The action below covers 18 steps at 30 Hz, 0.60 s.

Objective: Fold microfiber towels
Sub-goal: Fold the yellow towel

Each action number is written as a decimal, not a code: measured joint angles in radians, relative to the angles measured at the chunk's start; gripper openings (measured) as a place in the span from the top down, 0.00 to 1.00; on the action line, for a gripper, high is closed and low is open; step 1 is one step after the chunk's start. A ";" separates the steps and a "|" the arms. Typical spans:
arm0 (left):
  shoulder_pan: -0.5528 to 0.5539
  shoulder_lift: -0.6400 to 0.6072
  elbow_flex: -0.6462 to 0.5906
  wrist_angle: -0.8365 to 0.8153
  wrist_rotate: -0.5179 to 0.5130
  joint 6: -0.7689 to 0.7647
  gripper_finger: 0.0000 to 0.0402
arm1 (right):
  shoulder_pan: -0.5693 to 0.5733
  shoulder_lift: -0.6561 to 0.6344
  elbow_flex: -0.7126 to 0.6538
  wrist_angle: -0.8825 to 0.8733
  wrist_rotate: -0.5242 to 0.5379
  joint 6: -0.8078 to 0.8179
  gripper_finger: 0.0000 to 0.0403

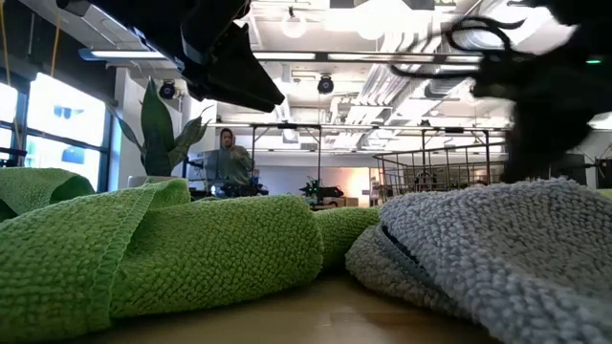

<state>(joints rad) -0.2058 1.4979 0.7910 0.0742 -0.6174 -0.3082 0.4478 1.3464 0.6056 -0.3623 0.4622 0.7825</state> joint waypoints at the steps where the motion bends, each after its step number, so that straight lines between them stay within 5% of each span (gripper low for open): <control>1: 0.000 0.000 0.000 0.000 0.000 -0.001 0.51 | -0.017 0.000 0.004 0.018 0.025 -0.035 0.61; 5: -0.003 0.000 0.000 -0.001 0.000 -0.003 0.51 | -0.070 -0.020 0.092 -0.056 -0.095 -0.069 0.61; 11: -0.005 0.000 0.000 -0.002 0.001 -0.003 0.51 | -0.046 -0.033 0.289 -0.239 -0.404 0.140 0.61; 18: -0.006 0.000 0.000 -0.003 0.003 -0.001 0.51 | 0.038 0.022 0.287 -0.414 -0.478 0.382 0.61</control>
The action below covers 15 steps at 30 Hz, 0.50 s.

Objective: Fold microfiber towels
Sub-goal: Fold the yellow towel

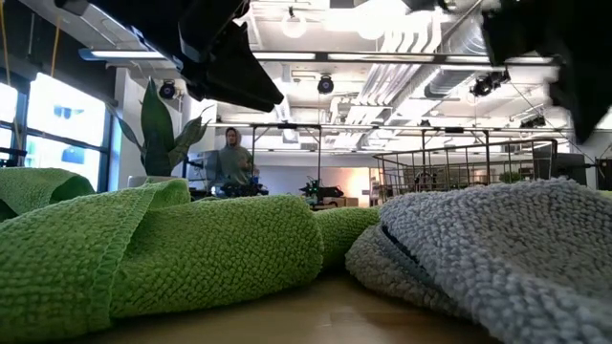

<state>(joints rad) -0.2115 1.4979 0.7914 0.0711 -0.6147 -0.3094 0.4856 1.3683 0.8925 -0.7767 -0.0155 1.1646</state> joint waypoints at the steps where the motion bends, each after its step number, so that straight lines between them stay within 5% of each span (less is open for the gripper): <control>1: 0.000 0.000 0.000 -0.001 0.000 0.004 0.51 | 0.004 0.012 -0.016 -0.013 -0.016 0.041 0.61; 7: 0.001 0.000 0.000 0.000 -0.001 0.033 0.51 | 0.010 0.109 -0.082 0.032 -0.031 0.084 0.61; 15: 0.001 0.000 0.000 0.003 -0.002 0.033 0.51 | -0.075 0.253 -0.088 0.176 0.012 -0.169 0.61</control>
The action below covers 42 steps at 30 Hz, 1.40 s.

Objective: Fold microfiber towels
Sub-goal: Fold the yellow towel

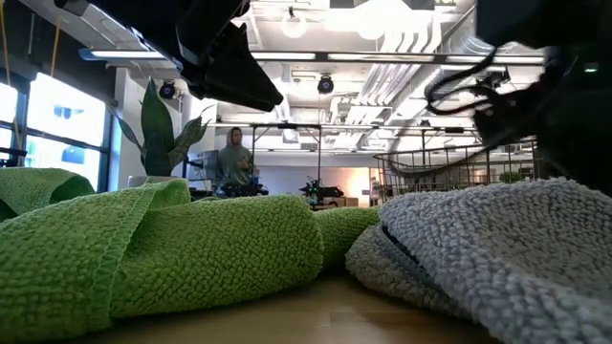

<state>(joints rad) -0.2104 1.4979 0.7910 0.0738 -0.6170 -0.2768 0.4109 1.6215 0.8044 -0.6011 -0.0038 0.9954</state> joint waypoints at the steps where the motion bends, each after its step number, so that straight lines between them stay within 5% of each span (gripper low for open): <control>1: 0.000 0.000 0.000 0.002 0.000 0.000 0.51 | -0.016 0.017 0.005 0.035 0.017 -0.046 0.61; 15: -0.009 0.000 0.000 -0.001 0.003 -0.032 0.51 | -0.328 0.064 -0.002 0.480 0.480 -0.474 0.61; 24: -0.047 0.000 0.000 -0.003 0.003 -0.035 0.51 | -0.419 -0.017 -0.002 0.579 0.447 -0.617 0.61; 34: -0.086 0.000 0.000 -0.009 0.003 0.069 0.51 | -0.238 -0.176 -0.001 0.518 0.206 -0.617 0.61; 42: -0.077 0.000 0.000 0.003 0.002 0.034 0.51 | -0.118 -0.189 -0.001 0.531 0.192 -0.797 0.61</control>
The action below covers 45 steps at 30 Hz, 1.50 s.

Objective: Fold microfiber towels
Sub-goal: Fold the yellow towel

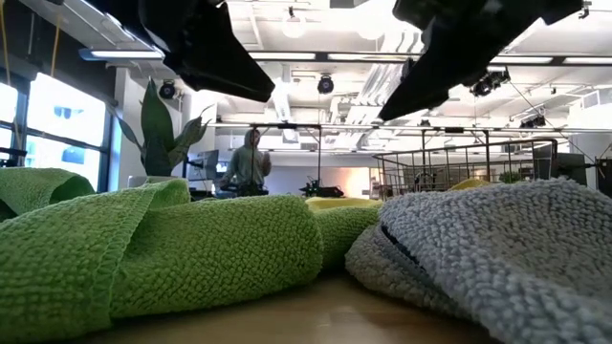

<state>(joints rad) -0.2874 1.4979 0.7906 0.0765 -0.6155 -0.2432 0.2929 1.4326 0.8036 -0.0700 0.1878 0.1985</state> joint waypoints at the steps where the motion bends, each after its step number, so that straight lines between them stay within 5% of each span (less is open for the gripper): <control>1: 0.000 0.000 0.000 0.000 0.000 -0.011 0.51 | 0.005 0.000 0.000 0.000 0.000 -0.013 0.61; 10: 0.000 0.000 0.000 0.004 0.015 0.001 0.51 | 0.022 0.000 0.000 0.000 0.002 -0.020 0.61; 18: -0.001 0.081 0.000 0.013 0.200 0.323 0.51 | 0.022 0.000 0.000 0.000 0.003 -0.017 0.61; 26: 0.006 0.258 0.000 0.172 0.090 0.568 0.51 | 0.022 0.000 0.000 0.000 0.003 -0.017 0.61; 36: 0.083 0.370 0.000 0.203 -0.005 0.572 0.51 | 0.022 0.000 0.001 0.000 0.003 -0.017 0.61; 45: 0.153 0.370 0.002 0.141 0.048 0.495 0.51 | 0.022 0.000 0.001 0.001 0.010 -0.016 0.61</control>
<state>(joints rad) -0.1340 1.8678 0.7921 0.2173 -0.5673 0.2517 0.3149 1.4330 0.8043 -0.0686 0.1976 0.1822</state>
